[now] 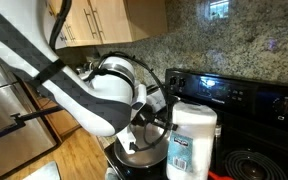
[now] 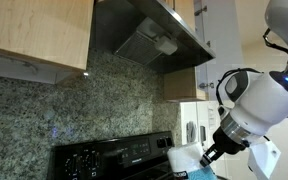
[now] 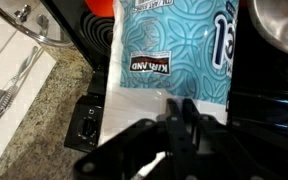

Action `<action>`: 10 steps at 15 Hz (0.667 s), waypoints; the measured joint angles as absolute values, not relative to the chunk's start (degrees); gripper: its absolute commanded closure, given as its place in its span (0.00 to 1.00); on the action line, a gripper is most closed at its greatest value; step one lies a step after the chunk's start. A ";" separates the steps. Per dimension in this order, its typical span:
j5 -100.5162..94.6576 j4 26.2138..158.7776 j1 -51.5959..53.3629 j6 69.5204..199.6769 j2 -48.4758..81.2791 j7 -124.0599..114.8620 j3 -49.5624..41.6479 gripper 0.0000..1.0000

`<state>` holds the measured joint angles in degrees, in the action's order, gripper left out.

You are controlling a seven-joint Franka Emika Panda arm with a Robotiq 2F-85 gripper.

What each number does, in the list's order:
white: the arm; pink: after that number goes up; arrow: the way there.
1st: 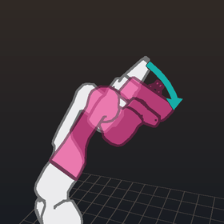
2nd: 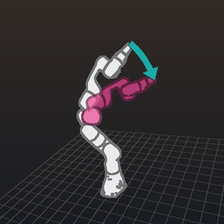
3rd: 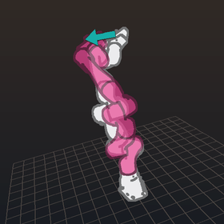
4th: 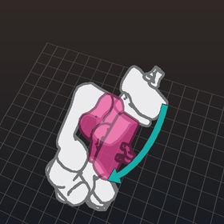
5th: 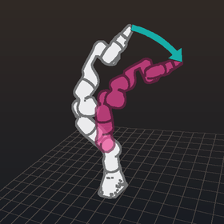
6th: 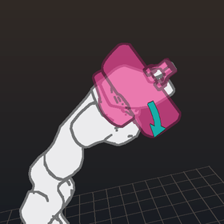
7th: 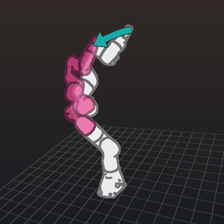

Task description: Pick the paper towels and put them on the pan

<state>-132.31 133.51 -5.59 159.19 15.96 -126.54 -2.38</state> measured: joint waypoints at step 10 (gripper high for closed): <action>-132.31 134.85 -5.43 158.34 15.19 -126.54 -2.37 0.99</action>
<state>-132.31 134.85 -5.43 158.34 15.19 -126.54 -2.37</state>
